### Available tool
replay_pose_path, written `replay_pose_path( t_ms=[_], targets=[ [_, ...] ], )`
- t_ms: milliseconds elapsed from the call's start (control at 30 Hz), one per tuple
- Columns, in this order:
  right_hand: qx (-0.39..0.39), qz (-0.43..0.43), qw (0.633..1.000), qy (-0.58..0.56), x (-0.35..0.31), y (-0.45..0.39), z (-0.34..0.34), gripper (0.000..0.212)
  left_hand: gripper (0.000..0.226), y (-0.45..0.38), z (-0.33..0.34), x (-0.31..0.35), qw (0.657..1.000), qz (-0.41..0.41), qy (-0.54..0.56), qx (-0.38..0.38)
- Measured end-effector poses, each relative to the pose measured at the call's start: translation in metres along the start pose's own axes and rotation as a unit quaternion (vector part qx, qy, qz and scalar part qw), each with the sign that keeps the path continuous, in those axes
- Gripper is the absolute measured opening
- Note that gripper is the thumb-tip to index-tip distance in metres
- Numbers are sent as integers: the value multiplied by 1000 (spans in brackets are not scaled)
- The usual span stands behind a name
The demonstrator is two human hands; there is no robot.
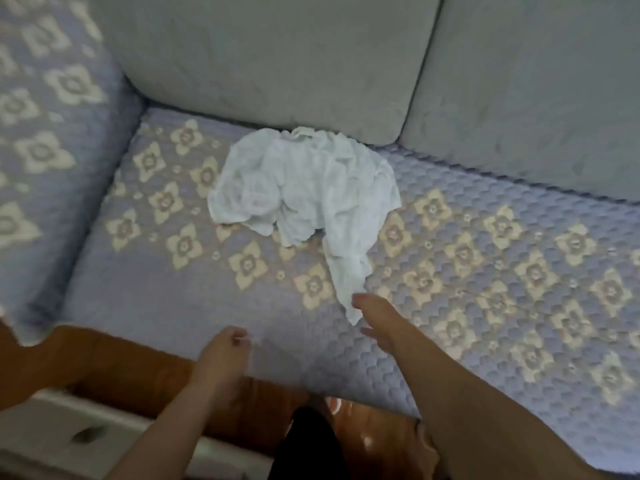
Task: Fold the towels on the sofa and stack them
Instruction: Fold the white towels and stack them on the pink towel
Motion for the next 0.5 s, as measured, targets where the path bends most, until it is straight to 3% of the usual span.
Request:
replay_pose_path(
  t_ms=[67,167,300,400,500],
  targets=[
    [12,21,999,-47,-19,1,39,22,26,-10,-13,-15,1000,1,16,-6],
    [83,-15,994,-68,-39,4,54,26,11,-4,-15,-13,999,5,8,-31],
    [200,3,970,-139,-33,61,-19,6,21,31,-23,41,991,86,-28,-97],
    [242,37,951,-189,-11,113,-92,31,10,75,-32,91,969,161,-50,-178],
    [203,25,940,-274,-7,187,-142,32,33,127,-50,141,953,217,-42,-205]
  ],
)
Point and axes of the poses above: each hand's wrist, its own y-axis away from the middle knuckle, its own z-axis out of the palm, x = y × z, the point moved 9 cm from there along -y, towards the middle knuckle, and after that the axes turned 11 degrees about x, right-handed, at the moved point
